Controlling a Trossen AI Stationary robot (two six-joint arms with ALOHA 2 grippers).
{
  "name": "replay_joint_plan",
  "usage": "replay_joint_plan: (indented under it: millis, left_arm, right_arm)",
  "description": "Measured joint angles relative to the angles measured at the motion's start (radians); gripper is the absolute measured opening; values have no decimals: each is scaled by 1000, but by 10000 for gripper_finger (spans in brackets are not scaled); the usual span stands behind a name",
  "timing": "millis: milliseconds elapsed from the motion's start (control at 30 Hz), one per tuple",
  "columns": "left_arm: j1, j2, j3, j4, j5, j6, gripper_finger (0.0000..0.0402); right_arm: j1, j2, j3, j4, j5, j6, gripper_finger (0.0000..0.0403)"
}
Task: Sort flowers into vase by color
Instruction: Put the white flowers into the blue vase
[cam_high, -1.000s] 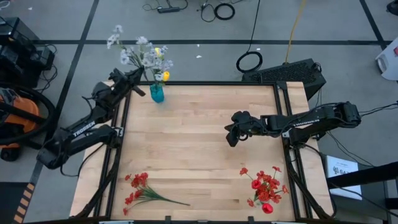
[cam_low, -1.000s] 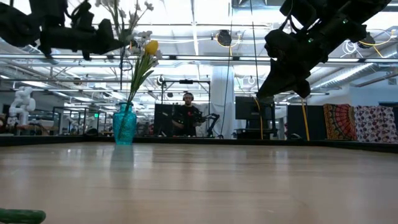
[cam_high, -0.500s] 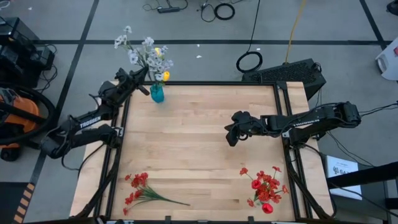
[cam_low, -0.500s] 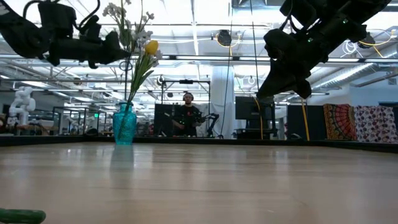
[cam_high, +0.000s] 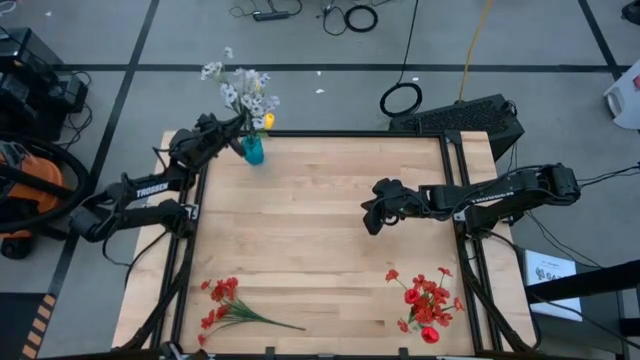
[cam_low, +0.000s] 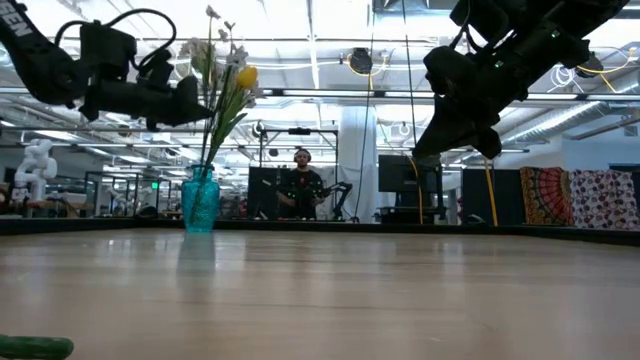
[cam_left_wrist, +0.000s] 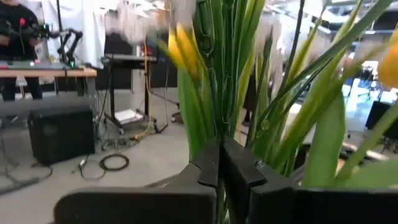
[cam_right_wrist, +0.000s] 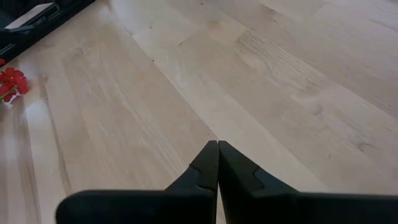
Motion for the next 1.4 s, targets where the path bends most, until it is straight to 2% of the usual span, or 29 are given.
replay_joint_plan:
  millis: [367, 500, 833, 1033, 1133, 1267, 1400]
  left_arm:
    - [-3, 2, -102, -6, 0, -10, 12]
    - [-15, 2, -104, -10, 0, -10, 20]
    - [-28, 2, -104, -113, 10, -9, 24]
    - [-28, 1, -104, -116, 30, -2, 26]
    - [-28, 1, -104, -116, 37, -12, 37]
    - [-28, 1, -104, -117, 40, -106, 59]
    - [-28, 1, -104, -117, 36, -107, 64]
  right_arm:
    - [0, 0, 0, 0, 27, -1, 0]
    - [0, 0, 0, 0, 56, -3, 0]
    - [0, 0, 0, 0, 53, 33, 0]
    - [0, 0, 0, 0, 52, 66, 0]
    - [0, 0, 0, 0, 52, 68, 0]
    - [0, 0, 0, 0, 52, 90, 0]
    - [0, 0, 0, 0, 52, 93, 0]
